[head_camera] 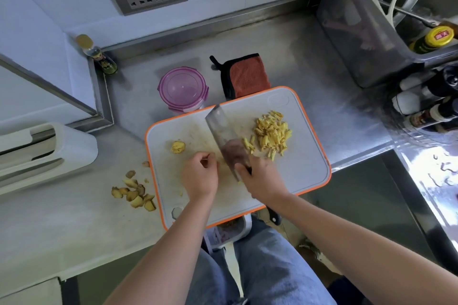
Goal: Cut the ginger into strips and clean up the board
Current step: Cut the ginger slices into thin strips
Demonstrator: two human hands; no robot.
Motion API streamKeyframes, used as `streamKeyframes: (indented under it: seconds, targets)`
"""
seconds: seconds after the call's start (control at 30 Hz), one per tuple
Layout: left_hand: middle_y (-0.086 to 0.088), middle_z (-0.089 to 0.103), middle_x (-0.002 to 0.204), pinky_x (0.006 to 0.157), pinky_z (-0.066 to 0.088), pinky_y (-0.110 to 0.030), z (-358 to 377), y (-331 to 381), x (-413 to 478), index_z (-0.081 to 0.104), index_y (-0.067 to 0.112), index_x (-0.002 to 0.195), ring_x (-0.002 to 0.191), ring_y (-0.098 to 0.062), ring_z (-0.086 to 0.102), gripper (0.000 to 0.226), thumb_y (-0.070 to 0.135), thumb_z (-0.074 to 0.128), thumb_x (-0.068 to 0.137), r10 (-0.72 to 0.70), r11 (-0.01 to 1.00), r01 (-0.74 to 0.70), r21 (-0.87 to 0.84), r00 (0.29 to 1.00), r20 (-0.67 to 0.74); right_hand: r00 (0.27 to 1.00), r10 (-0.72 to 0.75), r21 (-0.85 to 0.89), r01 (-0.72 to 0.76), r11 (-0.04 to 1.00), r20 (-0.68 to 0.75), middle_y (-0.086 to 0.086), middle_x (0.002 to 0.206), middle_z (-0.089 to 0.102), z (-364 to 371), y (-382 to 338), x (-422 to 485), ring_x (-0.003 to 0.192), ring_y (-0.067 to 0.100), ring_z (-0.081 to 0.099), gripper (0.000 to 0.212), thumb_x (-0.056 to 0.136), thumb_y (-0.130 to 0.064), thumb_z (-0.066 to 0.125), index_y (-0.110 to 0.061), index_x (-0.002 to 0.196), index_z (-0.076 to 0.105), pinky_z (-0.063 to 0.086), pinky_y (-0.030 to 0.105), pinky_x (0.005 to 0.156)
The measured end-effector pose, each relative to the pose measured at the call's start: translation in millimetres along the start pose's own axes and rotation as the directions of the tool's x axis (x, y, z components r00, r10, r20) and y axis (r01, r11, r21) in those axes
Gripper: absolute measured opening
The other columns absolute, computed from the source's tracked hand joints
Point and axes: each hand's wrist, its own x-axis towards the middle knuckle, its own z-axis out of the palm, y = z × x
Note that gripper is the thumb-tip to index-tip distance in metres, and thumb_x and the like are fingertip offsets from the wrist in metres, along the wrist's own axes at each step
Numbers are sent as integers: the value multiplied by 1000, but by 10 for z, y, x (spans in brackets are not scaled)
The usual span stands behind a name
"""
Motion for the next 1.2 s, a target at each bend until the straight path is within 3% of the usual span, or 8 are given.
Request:
streamKeyframes:
  seconds: [0.13,0.3,0.4,0.47,0.67,1.0,1.1,1.2]
  targets:
    - [-4,71,87,65,40,-29,-142,18,2,70,11,97,77,-20,61,16,20,56,94,25,991,-9,136,993,-114,1000,11,-45,-10,999,27,9,56,49,6,78,-60,54,32,56,37,97,-26,48,-18,63,35,43,37,49]
    - [-12,66,98,68,41,-35,-371,-51,207,60,12,112,88,-32,62,21,19,56,92,92,971,-27,236,959,-269,979,165,63,-159,985,-118,17,61,60,-237,234,67,51,33,60,33,96,-28,49,-14,66,43,52,48,49]
    - [-18,54,119,77,43,-40,-458,24,316,54,13,131,100,-37,57,36,23,54,96,56,938,36,346,966,-254,980,155,69,-147,987,-127,18,59,60,-261,192,140,46,29,60,34,95,-26,49,-12,65,43,52,46,47]
    - [-18,53,121,82,43,-40,-469,34,393,57,14,130,104,-37,56,36,27,53,97,33,920,54,389,976,-214,991,100,34,-98,995,-90,15,58,58,-204,131,155,47,28,59,32,94,-26,49,-12,66,43,52,45,47]
    - [-9,70,98,71,35,-25,-481,-17,518,73,13,96,90,-25,62,11,17,66,89,48,958,9,286,980,-191,996,68,-19,-69,997,-53,15,61,60,-59,53,170,53,31,61,31,95,-29,50,-9,72,46,52,44,52]
    - [1,69,84,71,41,-20,-511,-30,448,71,10,93,75,-12,61,13,16,75,83,48,997,-41,72,993,-107,997,71,-15,-71,997,-38,17,63,60,-103,40,162,53,32,61,29,95,-28,50,-3,80,50,53,45,51]
    - [3,68,75,70,50,-27,-374,26,364,72,12,88,68,-13,62,13,19,78,79,46,998,-45,-33,999,6,996,74,2,-74,997,-43,16,62,59,-115,64,155,54,32,60,28,95,-29,50,-4,82,51,52,46,51]
    - [-6,69,73,72,56,-36,-150,120,237,70,13,82,62,-19,63,12,16,80,77,-68,988,92,-124,980,187,997,65,1,-65,998,-48,12,63,60,-136,84,149,53,27,59,27,96,-31,49,-7,85,55,53,46,51]
